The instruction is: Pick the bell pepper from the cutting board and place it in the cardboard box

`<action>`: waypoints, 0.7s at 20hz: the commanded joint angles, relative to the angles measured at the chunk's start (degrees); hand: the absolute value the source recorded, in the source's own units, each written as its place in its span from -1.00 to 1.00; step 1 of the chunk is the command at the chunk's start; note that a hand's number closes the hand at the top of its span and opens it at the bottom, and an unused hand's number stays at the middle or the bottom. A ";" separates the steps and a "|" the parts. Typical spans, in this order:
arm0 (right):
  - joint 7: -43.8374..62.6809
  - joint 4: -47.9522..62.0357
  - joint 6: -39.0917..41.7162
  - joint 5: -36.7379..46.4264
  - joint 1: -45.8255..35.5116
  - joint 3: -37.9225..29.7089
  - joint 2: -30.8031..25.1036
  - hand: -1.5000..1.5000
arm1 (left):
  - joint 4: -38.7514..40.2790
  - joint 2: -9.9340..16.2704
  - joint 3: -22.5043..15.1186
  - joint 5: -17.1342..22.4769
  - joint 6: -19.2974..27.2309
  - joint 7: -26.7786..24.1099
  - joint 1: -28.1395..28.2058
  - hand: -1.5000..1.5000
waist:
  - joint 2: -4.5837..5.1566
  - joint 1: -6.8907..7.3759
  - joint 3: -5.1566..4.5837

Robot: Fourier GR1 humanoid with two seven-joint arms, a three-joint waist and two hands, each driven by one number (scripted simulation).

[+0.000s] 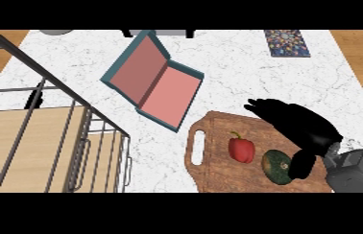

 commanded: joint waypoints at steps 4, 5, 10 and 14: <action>3.05 8.58 3.51 8.59 -3.95 2.16 8.22 -1.00 | 0.21 -1.07 2.81 -0.72 -2.45 -0.43 -0.67 0.00 | 0.00 -0.24 0.15; 3.13 6.65 4.82 9.33 -2.65 1.85 8.51 -1.00 | 3.25 -1.87 3.61 -1.70 -2.43 -1.63 -2.13 0.00 | -0.02 -0.51 0.14; 1.22 7.57 4.02 14.34 -0.56 0.76 12.47 -1.00 | 1.69 -3.62 4.20 -4.85 -2.72 1.69 -2.98 0.00 | -0.03 -0.58 0.15; 0.56 5.28 7.34 15.70 0.82 -0.96 12.49 -1.00 | 1.05 -3.66 7.71 -3.36 -5.36 -4.60 3.25 0.00 | -0.06 -0.53 0.14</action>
